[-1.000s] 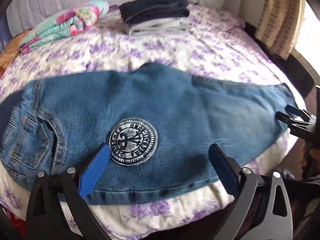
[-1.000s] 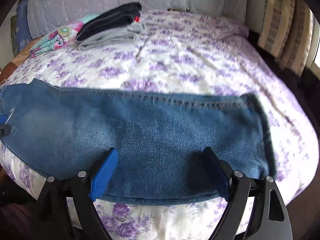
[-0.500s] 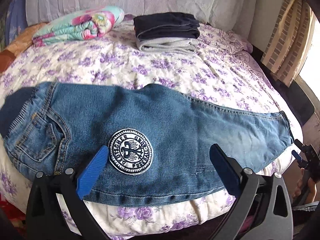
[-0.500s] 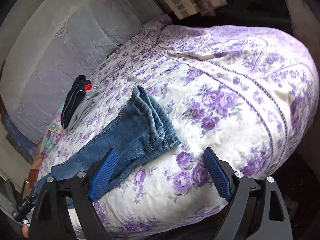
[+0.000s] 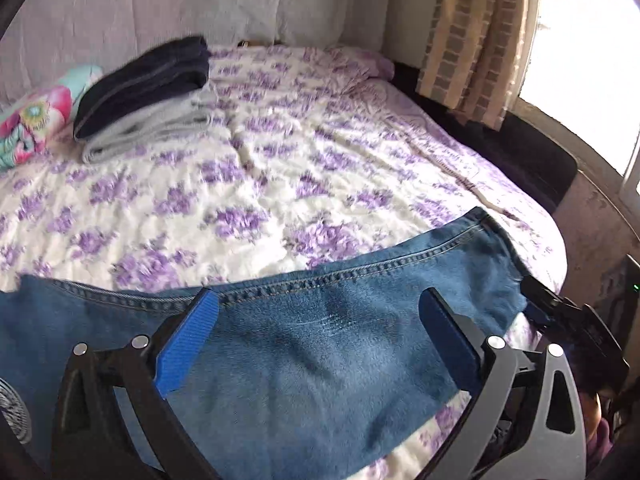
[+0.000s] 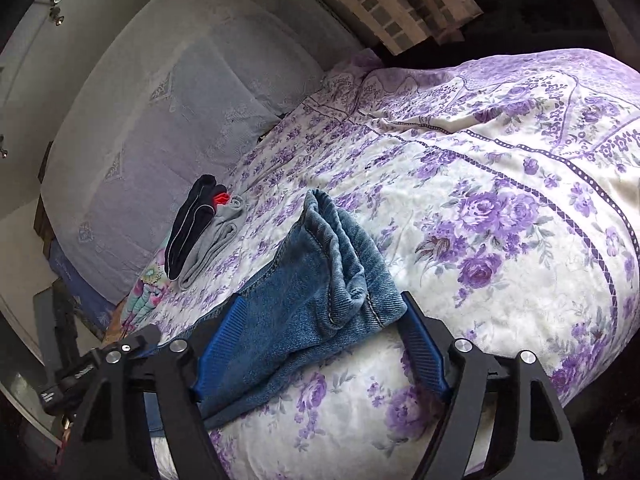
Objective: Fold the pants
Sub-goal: 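Lift the leg hem with the right tool and fold it toward the waistband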
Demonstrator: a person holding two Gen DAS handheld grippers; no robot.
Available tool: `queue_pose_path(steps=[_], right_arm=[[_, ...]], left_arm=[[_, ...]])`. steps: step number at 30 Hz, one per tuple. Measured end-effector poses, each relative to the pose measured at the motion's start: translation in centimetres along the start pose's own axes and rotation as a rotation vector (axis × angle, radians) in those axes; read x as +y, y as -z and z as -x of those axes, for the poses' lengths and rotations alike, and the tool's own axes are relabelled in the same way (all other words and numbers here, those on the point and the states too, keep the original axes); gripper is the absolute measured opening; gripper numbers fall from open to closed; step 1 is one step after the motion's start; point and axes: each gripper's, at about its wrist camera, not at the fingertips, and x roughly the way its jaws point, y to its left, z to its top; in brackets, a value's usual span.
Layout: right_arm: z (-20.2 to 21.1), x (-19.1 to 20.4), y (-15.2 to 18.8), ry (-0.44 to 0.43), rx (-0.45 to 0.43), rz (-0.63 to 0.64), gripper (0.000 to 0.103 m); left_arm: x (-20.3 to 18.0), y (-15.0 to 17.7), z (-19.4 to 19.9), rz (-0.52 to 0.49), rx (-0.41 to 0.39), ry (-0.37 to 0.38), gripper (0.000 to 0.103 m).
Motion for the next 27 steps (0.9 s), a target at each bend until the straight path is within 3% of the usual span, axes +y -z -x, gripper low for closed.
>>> queue_pose_path(steps=[2, 8, 9, 11, 12, 13, 14, 21, 27], right_arm=[[0.3, -0.4, 0.2, 0.018, 0.009, 0.016, 0.053], [1.0, -0.6, 0.0, 0.023, 0.024, 0.067, 0.048], [1.0, -0.5, 0.0, 0.027, 0.026, 0.076, 0.047], [0.7, -0.6, 0.1, 0.036, 0.032, 0.086, 0.044], [0.5, -0.7, 0.0, 0.029, 0.039, 0.079, 0.043], [0.4, -0.7, -0.1, 0.021, 0.039, 0.070, 0.041], [0.3, -0.7, -0.3, 0.008, 0.042, 0.062, 0.038], [1.1, 1.2, -1.6, -0.102, 0.022, 0.054, 0.022], [2.4, 11.5, -2.4, -0.202, -0.012, 0.350, 0.018]], left_arm=[[1.3, 0.9, -3.0, 0.043, 0.057, -0.075, 0.097], [2.7, 0.5, 2.2, 0.101, -0.085, -0.152, 0.097], [2.6, 0.6, 2.1, 0.064, -0.072, -0.196, 0.098], [2.9, 1.6, -1.3, 0.004, 0.095, -0.262, 0.098], [2.9, 2.5, -2.7, -0.032, 0.133, -0.286, 0.099], [2.3, 2.9, -2.1, -0.066, 0.073, -0.311, 0.099], [2.2, 3.0, -2.1, -0.072, 0.081, -0.324, 0.099], [2.8, 2.9, -1.9, -0.047, 0.070, -0.287, 0.099], [3.2, 2.9, -1.2, -0.016, 0.053, -0.246, 0.099]])
